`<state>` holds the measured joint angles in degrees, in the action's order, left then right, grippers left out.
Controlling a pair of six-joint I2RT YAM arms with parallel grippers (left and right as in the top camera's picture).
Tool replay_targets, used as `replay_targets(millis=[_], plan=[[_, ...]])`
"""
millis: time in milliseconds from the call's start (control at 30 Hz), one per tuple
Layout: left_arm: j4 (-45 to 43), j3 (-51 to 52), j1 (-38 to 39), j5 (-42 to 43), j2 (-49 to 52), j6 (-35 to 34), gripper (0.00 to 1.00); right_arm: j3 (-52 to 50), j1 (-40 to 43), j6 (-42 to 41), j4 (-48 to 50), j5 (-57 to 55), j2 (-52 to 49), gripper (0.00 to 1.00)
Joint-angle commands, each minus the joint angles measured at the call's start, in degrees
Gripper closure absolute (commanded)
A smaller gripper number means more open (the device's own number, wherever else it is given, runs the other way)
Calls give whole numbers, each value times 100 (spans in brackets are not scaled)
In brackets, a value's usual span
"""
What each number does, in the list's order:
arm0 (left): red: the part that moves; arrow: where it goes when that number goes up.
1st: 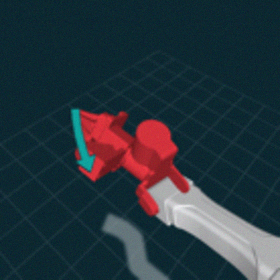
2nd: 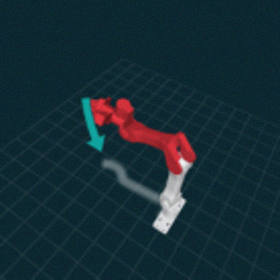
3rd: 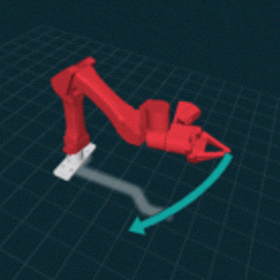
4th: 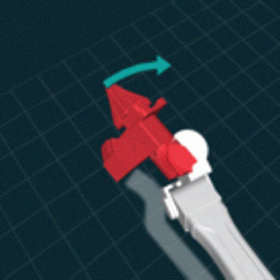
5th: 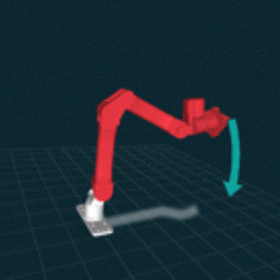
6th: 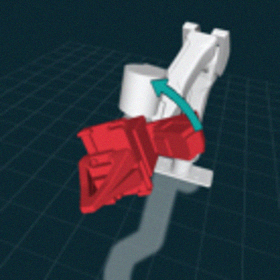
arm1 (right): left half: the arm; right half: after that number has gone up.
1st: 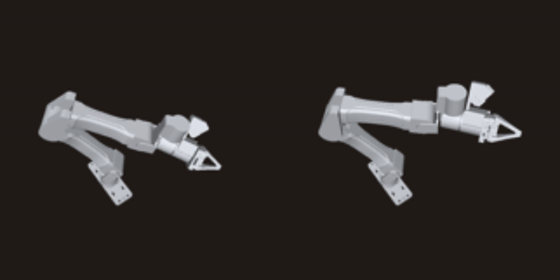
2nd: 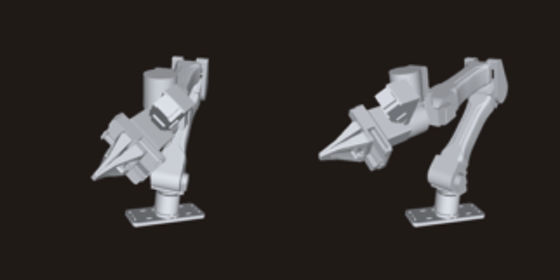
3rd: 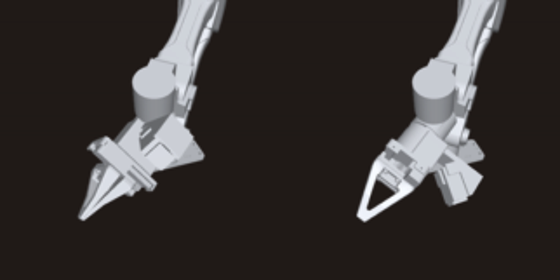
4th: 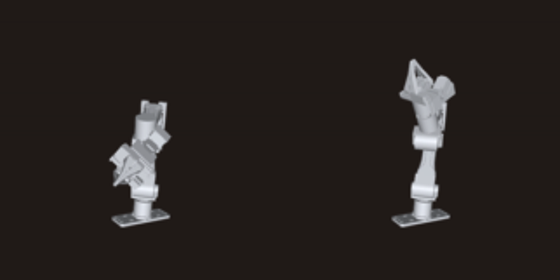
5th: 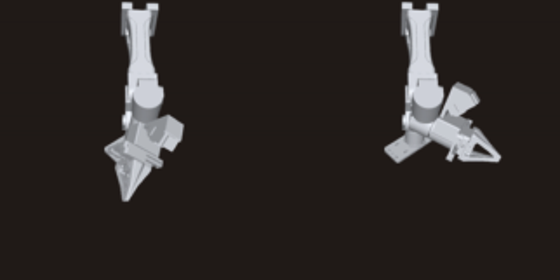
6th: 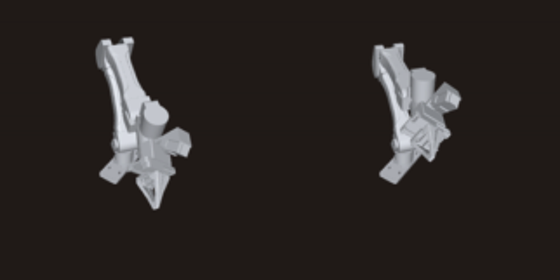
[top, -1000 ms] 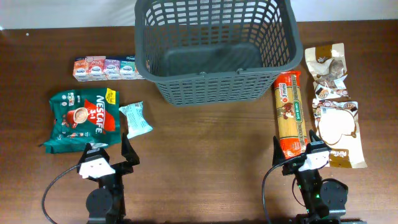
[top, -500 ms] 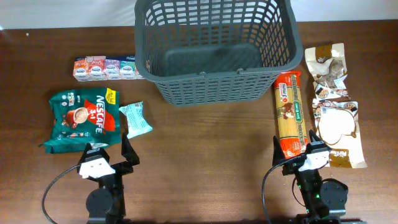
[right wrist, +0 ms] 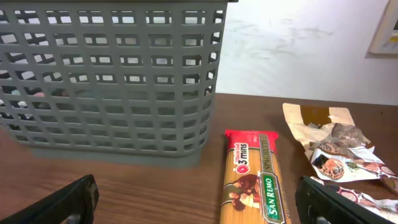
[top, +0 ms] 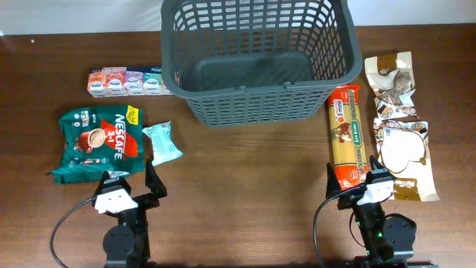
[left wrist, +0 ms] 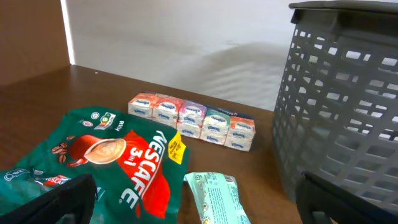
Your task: Pack container
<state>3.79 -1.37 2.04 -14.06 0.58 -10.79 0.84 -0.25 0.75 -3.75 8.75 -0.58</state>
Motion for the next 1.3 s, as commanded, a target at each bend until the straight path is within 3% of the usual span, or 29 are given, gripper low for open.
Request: replay_targets(millis=[0, 200, 400, 567, 667, 800, 900, 1100, 1267], plan=[[-37, 83, -46, 37, -17, -31, 1, -48, -11, 33, 4, 111, 15, 1], [-11, 83, -44, 232, -17, -33, 1, -48, -11, 26, 9, 299, 15, 1], [90, 83, -46, 1239, 127, -66, 1, -48, -11, 28, 48, 546, 15, 1], [90, 37, -35, 2236, 391, -509, 1, -46, -11, 28, 92, 1458, 15, 1], [505, -240, -35, 2881, 422, -509, 1, 79, -11, 26, -9, 1657, 15, 2], [1578, -1047, -35, 2430, 562, -496, 1, 726, -9, 37, -614, 1263, -76, 1], [2190, -1836, -35, 2057, 920, -92, 1, 1388, -9, 136, -1346, 682, -426, 1], [3239, -3416, -35, 1526, 2247, 341, 1, 2968, -9, 404, -2369, 28, -1827, 1], [3974, -4760, -52, 1266, 3563, 957, 1, 4345, -9, 1246, -3045, -568, -3051, 1]])
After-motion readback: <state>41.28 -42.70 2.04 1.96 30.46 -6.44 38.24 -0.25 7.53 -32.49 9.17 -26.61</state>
